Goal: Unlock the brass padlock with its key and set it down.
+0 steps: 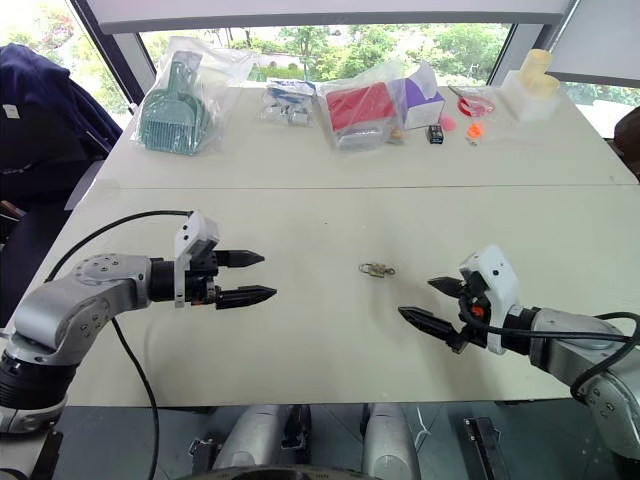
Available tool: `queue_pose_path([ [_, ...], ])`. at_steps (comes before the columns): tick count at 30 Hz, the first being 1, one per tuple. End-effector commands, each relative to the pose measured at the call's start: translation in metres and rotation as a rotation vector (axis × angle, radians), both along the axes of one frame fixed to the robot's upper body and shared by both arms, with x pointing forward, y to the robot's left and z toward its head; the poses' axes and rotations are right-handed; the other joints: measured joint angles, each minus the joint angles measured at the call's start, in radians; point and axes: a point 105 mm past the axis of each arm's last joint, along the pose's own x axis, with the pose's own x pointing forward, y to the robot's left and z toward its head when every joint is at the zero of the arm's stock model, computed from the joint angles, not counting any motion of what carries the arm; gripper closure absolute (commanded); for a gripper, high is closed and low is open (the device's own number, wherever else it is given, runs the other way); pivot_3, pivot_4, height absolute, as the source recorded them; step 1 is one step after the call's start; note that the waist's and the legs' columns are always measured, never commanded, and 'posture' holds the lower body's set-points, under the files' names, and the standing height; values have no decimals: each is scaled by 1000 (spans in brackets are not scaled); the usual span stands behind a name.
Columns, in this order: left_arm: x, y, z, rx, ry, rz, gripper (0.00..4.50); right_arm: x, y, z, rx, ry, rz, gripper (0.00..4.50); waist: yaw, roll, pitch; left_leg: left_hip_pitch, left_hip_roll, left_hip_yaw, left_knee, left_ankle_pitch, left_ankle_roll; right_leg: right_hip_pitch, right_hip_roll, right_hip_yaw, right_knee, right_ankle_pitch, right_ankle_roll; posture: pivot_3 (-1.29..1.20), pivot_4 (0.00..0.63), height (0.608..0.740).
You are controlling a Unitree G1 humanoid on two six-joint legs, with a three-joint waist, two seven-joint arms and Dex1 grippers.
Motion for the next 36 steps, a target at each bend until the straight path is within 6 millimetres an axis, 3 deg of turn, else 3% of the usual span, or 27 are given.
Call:
queue_pose_path([
  [1,4,-1,7,-6,-54,5,266,3,3,7,9,-42,11,44,0,0,0,0,0,0,0,0,0,0,0,0,0,0,0,0,150,735],
  [14,6,-1,7,-18,-58,19,266,3,9,4,18,-49,11,44,0,0,0,0,0,0,0,0,-1,0,0,0,0,0,0,0,150,735],
  [26,26,2,23,88,-123,-10,266,10,12,10,-7,-68,16,44,1,0,0,0,0,0,0,1,0,0,0,0,1,0,0,0,150,735],
  [31,44,-12,39,150,-176,-129,266,8,4,11,-9,-77,-33,44,10,0,0,0,0,0,0,2,0,0,0,0,0,0,0,0,150,735],
  [36,83,-49,42,245,-301,-244,266,10,-1,10,-49,-96,-62,44,29,0,0,0,-1,0,2,2,1,1,0,0,1,0,0,0,150,735],
])
